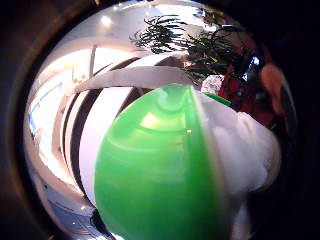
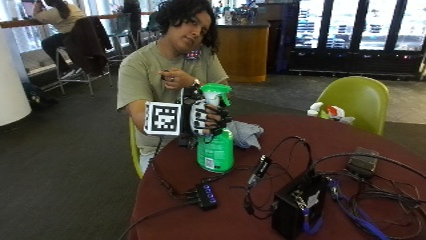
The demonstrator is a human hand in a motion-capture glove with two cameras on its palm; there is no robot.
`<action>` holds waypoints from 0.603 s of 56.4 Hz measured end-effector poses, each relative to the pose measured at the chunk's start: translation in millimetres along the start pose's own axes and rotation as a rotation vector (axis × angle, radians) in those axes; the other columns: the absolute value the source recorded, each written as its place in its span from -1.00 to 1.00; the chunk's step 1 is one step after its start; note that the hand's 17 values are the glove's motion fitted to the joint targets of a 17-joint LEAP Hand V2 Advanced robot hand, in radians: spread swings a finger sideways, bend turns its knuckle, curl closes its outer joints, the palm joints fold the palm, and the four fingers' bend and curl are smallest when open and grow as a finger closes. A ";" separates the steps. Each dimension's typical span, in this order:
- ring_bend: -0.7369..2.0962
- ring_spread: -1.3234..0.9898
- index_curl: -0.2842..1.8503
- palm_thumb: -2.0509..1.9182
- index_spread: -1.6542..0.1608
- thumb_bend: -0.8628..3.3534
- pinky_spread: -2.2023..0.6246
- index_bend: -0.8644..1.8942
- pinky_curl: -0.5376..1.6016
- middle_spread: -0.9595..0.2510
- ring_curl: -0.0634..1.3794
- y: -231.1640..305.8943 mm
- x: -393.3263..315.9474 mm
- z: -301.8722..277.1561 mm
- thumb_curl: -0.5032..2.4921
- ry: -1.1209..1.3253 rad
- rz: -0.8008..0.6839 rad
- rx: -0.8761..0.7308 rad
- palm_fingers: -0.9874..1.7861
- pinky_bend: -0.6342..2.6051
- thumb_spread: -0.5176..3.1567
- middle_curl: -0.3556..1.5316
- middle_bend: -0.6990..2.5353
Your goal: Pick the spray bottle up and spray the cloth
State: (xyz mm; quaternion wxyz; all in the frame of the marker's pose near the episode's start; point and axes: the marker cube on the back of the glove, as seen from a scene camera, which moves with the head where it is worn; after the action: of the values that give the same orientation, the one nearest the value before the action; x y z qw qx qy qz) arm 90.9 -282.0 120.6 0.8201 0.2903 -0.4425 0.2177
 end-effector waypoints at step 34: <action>-0.07 -0.02 -0.30 0.55 0.54 -0.61 0.39 -0.17 -0.13 0.30 -0.28 71.9 -107.3 -20.6 -0.24 0.087 -0.068 -0.478 0.69 -0.37 -0.45 -0.07 -0.23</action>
State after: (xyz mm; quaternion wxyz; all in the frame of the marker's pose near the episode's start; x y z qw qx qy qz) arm 4.0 -226.0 40.5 0.8906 0.0930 -0.4357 0.0912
